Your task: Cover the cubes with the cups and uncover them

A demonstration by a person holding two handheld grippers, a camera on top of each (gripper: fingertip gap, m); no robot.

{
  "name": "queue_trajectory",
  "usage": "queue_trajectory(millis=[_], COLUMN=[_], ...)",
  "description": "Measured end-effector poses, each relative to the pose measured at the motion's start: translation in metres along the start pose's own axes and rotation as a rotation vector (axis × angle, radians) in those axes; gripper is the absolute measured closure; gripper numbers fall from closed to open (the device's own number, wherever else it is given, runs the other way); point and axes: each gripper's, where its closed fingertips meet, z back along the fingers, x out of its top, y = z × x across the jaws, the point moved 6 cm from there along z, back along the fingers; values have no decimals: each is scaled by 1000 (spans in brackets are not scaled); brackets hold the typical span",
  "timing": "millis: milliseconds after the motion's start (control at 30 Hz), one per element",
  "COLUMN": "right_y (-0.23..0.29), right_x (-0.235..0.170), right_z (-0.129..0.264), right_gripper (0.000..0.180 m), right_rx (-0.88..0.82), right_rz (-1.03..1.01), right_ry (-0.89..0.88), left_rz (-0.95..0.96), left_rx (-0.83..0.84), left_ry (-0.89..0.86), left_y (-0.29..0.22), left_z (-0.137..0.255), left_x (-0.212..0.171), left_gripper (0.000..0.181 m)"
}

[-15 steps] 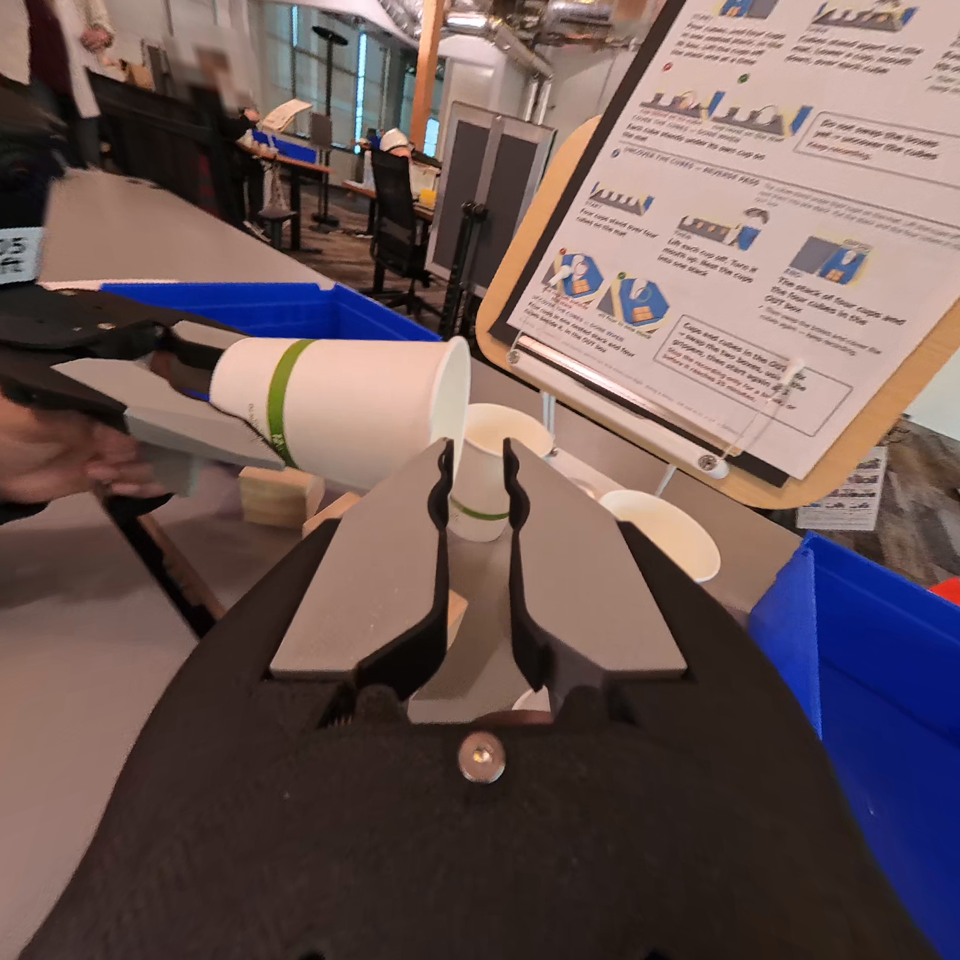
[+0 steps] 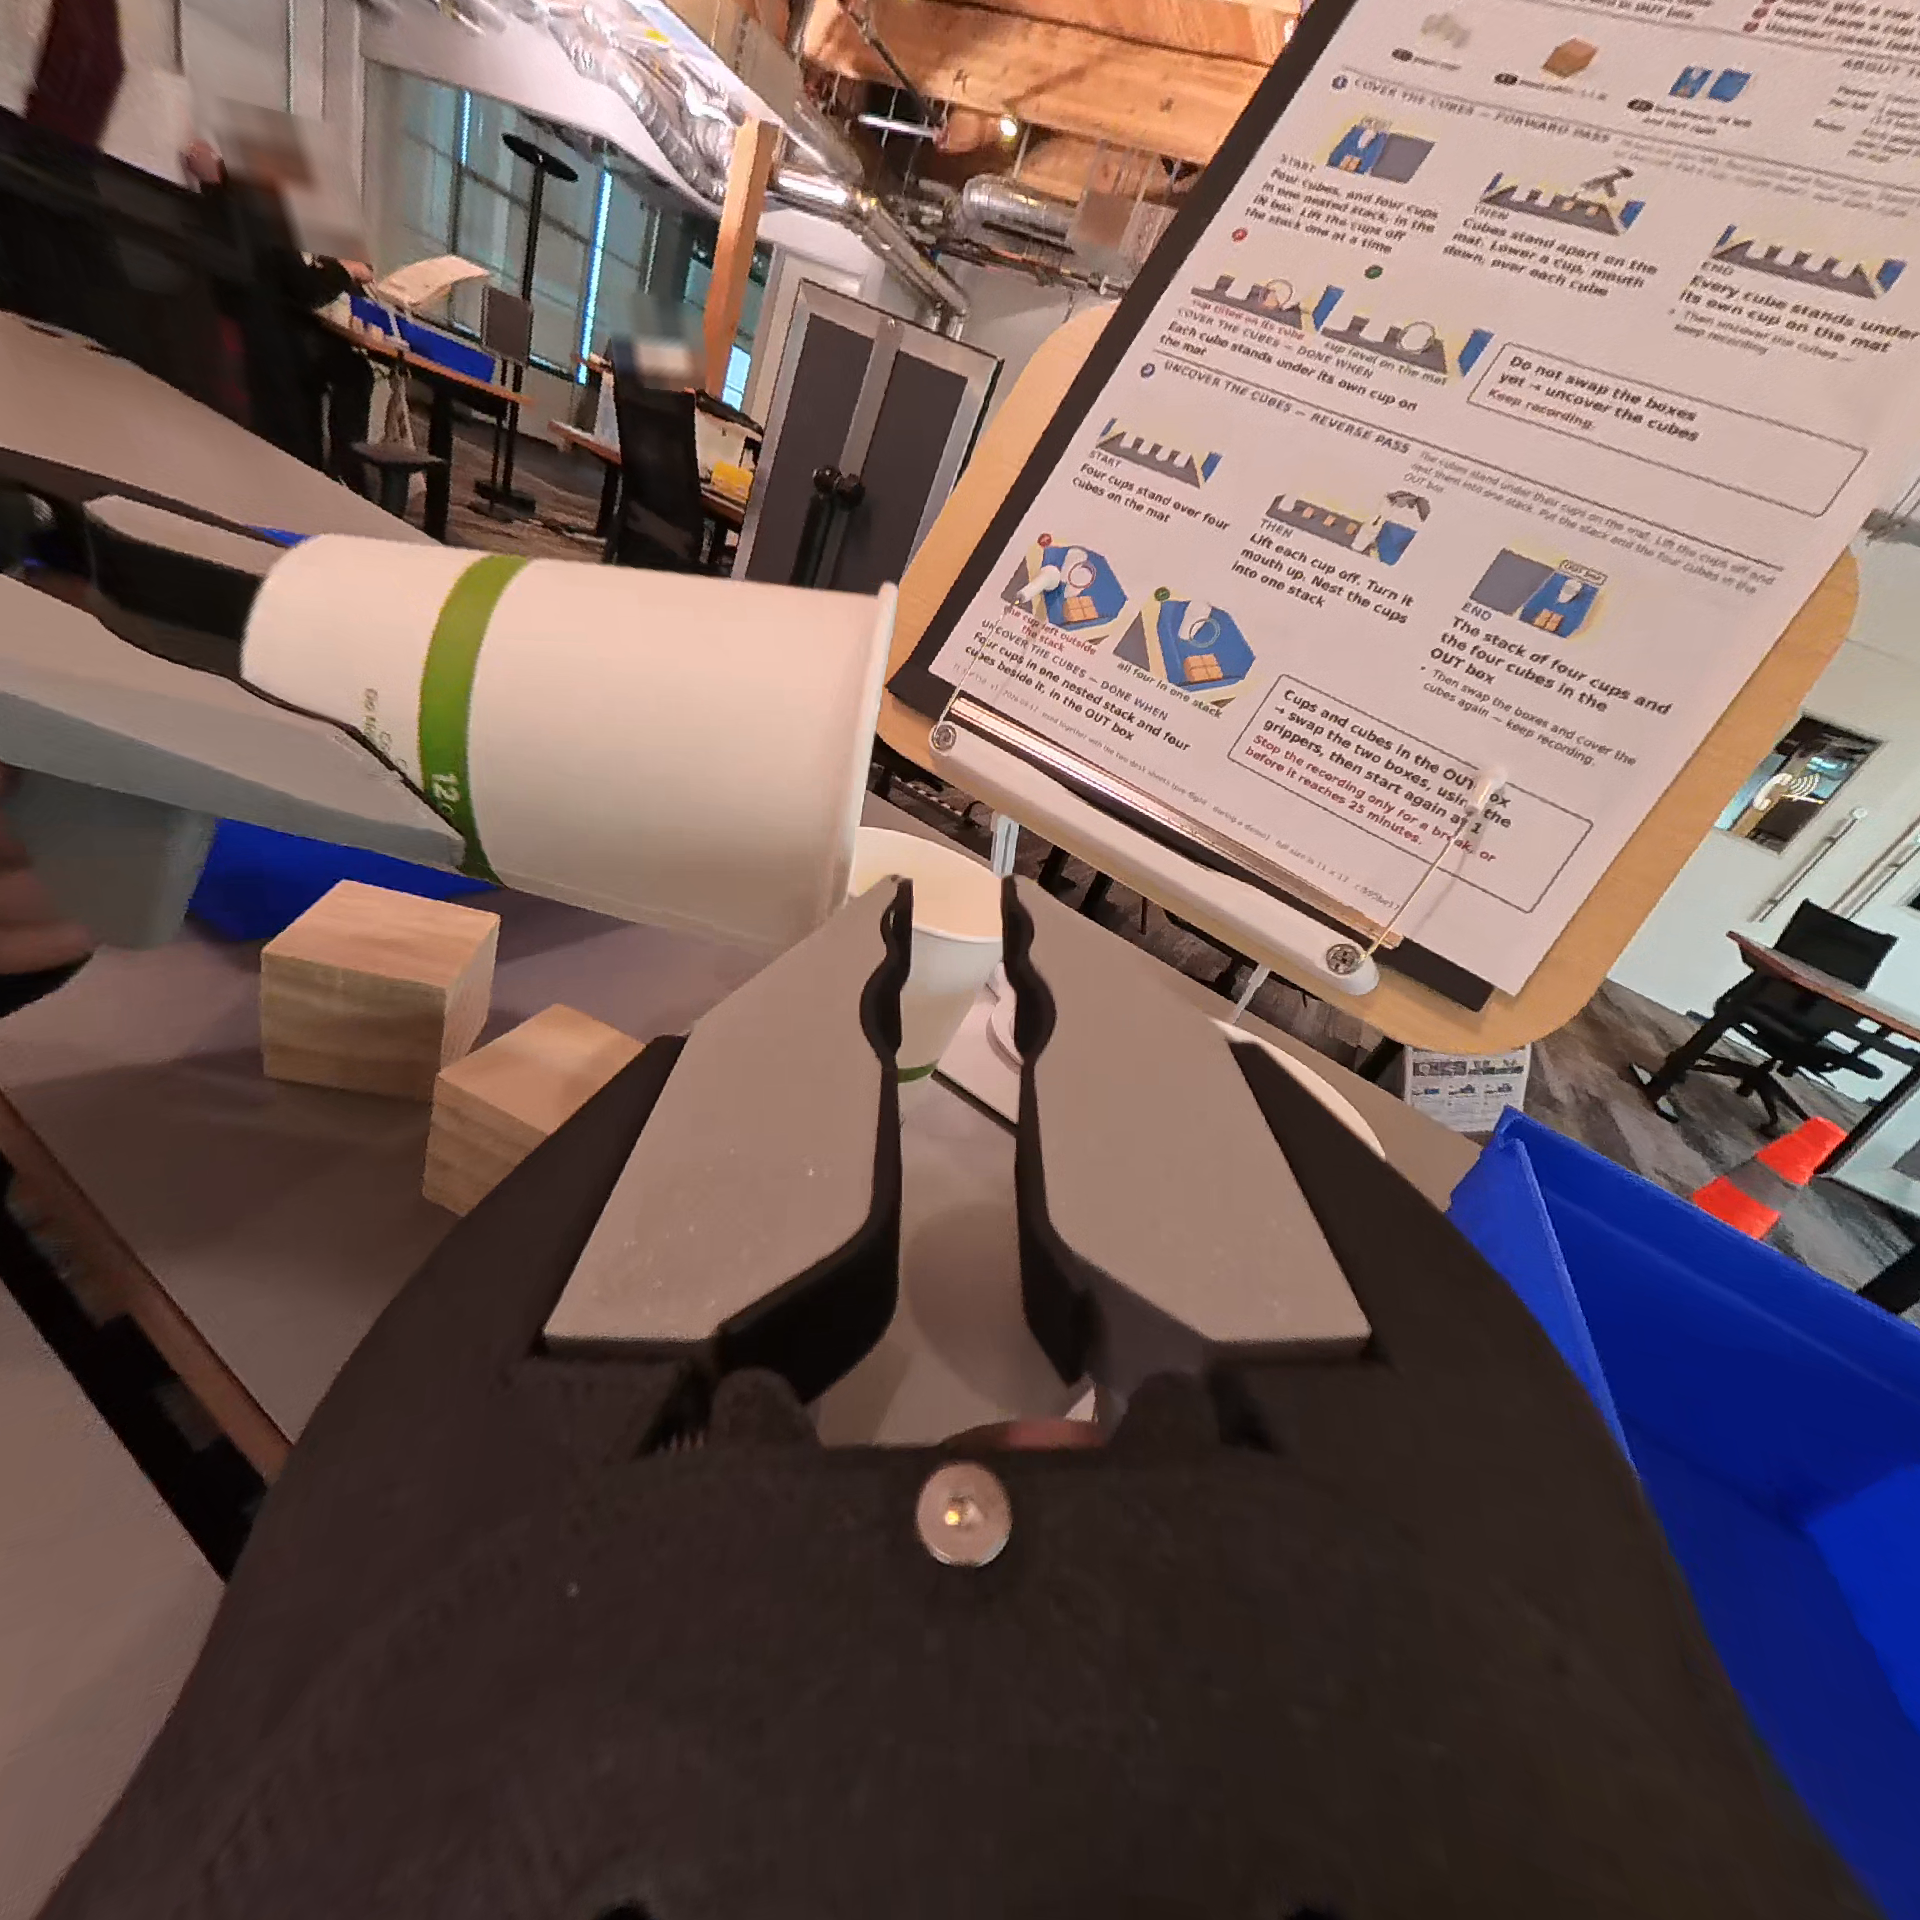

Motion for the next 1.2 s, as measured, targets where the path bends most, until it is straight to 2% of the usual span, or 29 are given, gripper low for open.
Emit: queue_trajectory(millis=[1200], right_y=[2], right_x=[2], right_z=[4], right_gripper=[168], right_rx=[-24], right_rz=[14], right_ry=[-26], left_rz=[29], left_rx=[42], left_ry=[-18], left_y=[6], left_z=[0], left_x=[-4], left_gripper=[105])
